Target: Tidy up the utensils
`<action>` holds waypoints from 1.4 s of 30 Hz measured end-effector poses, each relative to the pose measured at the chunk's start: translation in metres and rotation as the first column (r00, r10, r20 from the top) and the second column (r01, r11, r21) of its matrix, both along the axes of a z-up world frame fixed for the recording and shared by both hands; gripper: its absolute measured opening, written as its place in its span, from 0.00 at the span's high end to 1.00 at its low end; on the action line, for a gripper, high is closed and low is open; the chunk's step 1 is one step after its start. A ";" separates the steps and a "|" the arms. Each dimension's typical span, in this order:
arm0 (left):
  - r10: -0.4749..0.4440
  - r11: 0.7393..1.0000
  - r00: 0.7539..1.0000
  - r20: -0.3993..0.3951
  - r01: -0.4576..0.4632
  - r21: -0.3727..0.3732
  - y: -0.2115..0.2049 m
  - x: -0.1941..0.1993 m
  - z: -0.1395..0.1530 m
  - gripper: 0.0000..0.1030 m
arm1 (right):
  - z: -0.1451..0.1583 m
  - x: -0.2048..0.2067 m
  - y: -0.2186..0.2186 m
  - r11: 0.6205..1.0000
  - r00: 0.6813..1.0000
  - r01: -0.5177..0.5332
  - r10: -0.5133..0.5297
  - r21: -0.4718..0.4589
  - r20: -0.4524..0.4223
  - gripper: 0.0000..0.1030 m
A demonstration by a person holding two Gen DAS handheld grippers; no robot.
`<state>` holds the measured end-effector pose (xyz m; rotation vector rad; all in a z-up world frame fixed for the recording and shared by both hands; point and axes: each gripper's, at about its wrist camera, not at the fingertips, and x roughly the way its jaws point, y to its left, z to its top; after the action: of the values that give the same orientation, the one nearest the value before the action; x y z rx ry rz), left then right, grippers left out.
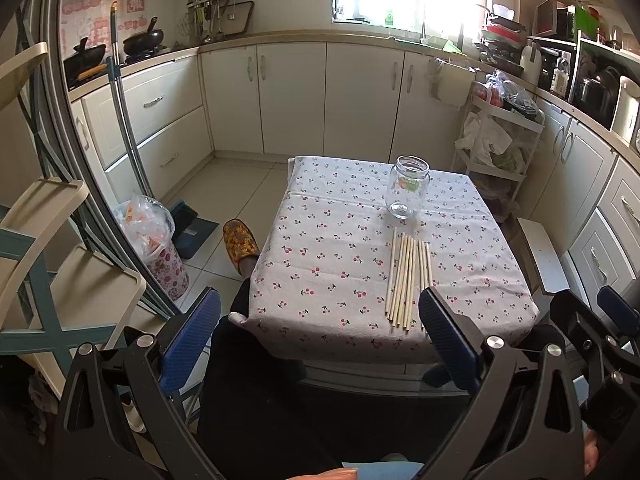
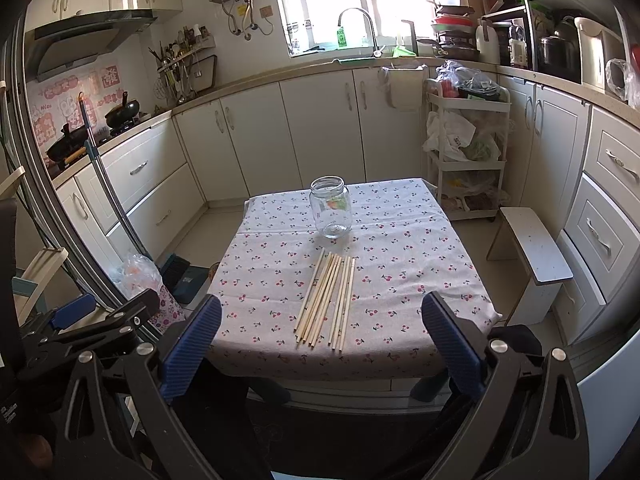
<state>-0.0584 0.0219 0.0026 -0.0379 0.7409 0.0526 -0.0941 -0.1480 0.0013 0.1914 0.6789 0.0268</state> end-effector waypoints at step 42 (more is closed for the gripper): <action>-0.008 1.000 1.000 0.005 0.008 -0.019 -0.002 -0.002 0.005 0.07 | 0.004 -0.003 -0.001 1.000 1.000 0.003 -0.002 -0.006 0.020 0.07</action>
<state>-0.0609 0.0199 0.0075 -0.0533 0.7371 0.0375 -0.0975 -0.1488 0.0056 0.1860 0.6583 0.0243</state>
